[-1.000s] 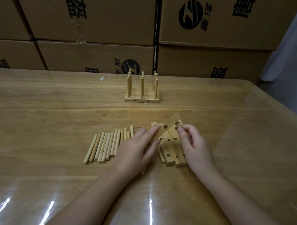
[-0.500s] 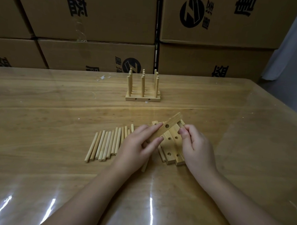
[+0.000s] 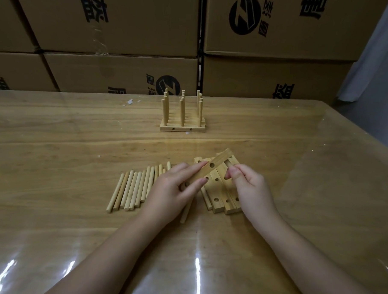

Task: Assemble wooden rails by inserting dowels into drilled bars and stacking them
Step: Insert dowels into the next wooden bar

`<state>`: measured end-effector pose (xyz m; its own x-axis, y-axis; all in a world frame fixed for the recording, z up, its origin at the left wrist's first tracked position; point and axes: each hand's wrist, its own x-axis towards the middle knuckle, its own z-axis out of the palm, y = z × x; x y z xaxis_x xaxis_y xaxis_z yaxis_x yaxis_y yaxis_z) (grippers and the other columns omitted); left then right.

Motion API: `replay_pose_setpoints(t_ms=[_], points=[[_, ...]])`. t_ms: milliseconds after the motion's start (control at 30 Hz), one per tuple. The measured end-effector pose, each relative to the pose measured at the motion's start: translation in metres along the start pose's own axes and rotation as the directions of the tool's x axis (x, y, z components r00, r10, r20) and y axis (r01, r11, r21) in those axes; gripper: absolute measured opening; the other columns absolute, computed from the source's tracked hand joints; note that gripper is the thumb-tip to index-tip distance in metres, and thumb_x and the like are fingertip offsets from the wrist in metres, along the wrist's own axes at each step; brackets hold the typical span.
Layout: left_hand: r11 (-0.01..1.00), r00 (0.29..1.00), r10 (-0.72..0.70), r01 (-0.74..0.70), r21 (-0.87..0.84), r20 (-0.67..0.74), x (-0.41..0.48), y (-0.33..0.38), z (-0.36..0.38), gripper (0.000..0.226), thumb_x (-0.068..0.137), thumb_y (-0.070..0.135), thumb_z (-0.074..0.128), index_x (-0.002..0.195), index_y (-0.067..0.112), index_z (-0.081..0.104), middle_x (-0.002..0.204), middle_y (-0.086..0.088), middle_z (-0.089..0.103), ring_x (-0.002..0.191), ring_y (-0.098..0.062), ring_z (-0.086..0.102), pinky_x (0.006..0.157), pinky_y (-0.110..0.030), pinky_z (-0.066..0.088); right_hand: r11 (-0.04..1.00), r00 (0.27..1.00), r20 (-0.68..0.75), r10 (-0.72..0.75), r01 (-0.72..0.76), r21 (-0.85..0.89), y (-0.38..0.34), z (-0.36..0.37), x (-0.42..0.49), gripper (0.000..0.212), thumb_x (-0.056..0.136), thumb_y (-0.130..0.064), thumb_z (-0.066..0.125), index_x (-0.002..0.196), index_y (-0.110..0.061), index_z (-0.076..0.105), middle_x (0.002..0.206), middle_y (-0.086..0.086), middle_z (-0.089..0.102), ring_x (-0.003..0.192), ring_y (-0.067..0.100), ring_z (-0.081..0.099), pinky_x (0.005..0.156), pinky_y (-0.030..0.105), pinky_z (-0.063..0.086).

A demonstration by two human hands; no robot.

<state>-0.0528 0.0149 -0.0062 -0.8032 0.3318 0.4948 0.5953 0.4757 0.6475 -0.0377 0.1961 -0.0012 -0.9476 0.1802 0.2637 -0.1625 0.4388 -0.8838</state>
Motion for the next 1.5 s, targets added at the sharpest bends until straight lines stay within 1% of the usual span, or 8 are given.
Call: replay_pose_setpoints(t_ms=[167,467,600,767,867,1000,1200,1500], points=[[1.0,1.0,0.011,-0.011,0.01,-0.008,0.001,0.001,0.001,0.048,0.086,0.044,0.051,0.132,0.033,0.044,0.094,0.005,0.062,0.075,-0.006,0.054,0.068,-0.018,0.045,0.972,0.978,0.145,0.148,-0.171,0.163,-0.005,-0.007,0.005,0.032,0.096,-0.031,0.044,0.069,-0.019,0.058,0.051,-0.007,0.032,0.042,0.004,0.028,0.044,0.017,0.026],[1.0,0.999,0.023,-0.022,0.02,-0.034,0.0,-0.001,0.0,0.043,0.091,0.034,0.057,0.132,0.031,0.045,0.086,0.016,0.053,0.072,-0.002,0.051,0.066,-0.01,0.039,0.85,0.913,0.356,0.2,-0.343,0.401,-0.009,-0.017,0.007,0.029,0.097,-0.026,0.044,0.074,-0.014,0.058,0.048,-0.01,0.032,0.039,0.004,0.022,0.036,0.015,0.018],[0.999,0.999,-0.047,0.047,-0.001,-0.019,-0.002,-0.004,0.005,0.042,0.09,0.033,0.057,0.13,0.035,0.046,0.094,0.005,0.062,0.072,-0.009,0.053,0.068,-0.027,0.048,0.953,0.964,0.209,0.167,-0.212,0.216,-0.004,-0.007,0.005,0.023,0.097,-0.03,0.045,0.087,-0.023,0.065,0.05,-0.015,0.048,0.044,-0.003,0.042,0.042,0.01,0.031],[0.984,0.984,-0.169,0.165,-0.061,-0.061,-0.003,-0.01,0.006,0.039,0.09,0.037,0.058,0.127,0.043,0.047,0.115,0.011,0.064,0.095,0.004,0.059,0.084,-0.016,0.049,0.999,0.998,0.047,-0.028,0.026,0.039,0.0,-0.01,0.007,0.01,0.094,-0.032,0.048,0.097,-0.03,0.057,0.072,-0.005,0.058,0.055,0.001,0.05,0.045,0.02,0.042],[0.96,0.957,-0.275,0.269,-0.072,-0.089,-0.001,-0.012,0.007,0.051,0.08,0.06,0.048,0.129,0.048,0.043,0.105,0.01,0.065,0.081,-0.01,0.065,0.074,-0.037,0.058,0.964,0.985,0.01,-0.171,0.169,-0.204,0.004,-0.015,0.007,0.016,0.093,-0.038,0.047,0.092,-0.025,0.057,0.065,-0.005,0.054,0.053,0.004,0.049,0.042,0.018,0.039],[0.952,0.947,-0.303,0.297,-0.074,-0.104,-0.001,-0.012,0.007,0.048,0.083,0.058,0.048,0.126,0.037,0.052,0.104,0.008,0.068,0.083,-0.011,0.066,0.07,-0.041,0.059,0.848,0.955,0.098,-0.281,0.295,-0.441,0.005,-0.014,0.005,0.032,0.091,-0.045,0.037,0.085,-0.019,0.055,0.064,-0.008,0.049,0.051,0.01,0.048,0.042,0.03,0.041],[0.942,0.938,-0.325,0.31,-0.126,-0.119,-0.001,-0.011,0.006,0.026,0.085,0.048,0.053,0.11,0.042,0.057,0.094,0.016,0.068,0.079,-0.001,0.064,0.067,-0.033,0.057,0.869,0.946,0.11,-0.306,0.325,-0.374,0.006,-0.013,0.006,0.044,0.092,-0.045,0.033,0.074,-0.01,0.055,0.056,-0.002,0.049,0.047,0.018,0.047,0.043,0.039,0.041],[0.971,0.961,-0.238,0.231,-0.066,-0.139,-0.003,-0.006,0.004,0.039,0.085,0.041,0.052,0.117,0.021,0.065,0.096,0.014,0.068,0.085,0.003,0.063,0.075,-0.022,0.054,0.941,0.96,0.076,-0.271,0.281,-0.191,0.007,-0.01,0.005,0.052,0.087,-0.051,0.033,0.067,-0.007,0.053,0.048,-0.003,0.043,0.041,0.012,0.039,0.038,0.031,0.03]])
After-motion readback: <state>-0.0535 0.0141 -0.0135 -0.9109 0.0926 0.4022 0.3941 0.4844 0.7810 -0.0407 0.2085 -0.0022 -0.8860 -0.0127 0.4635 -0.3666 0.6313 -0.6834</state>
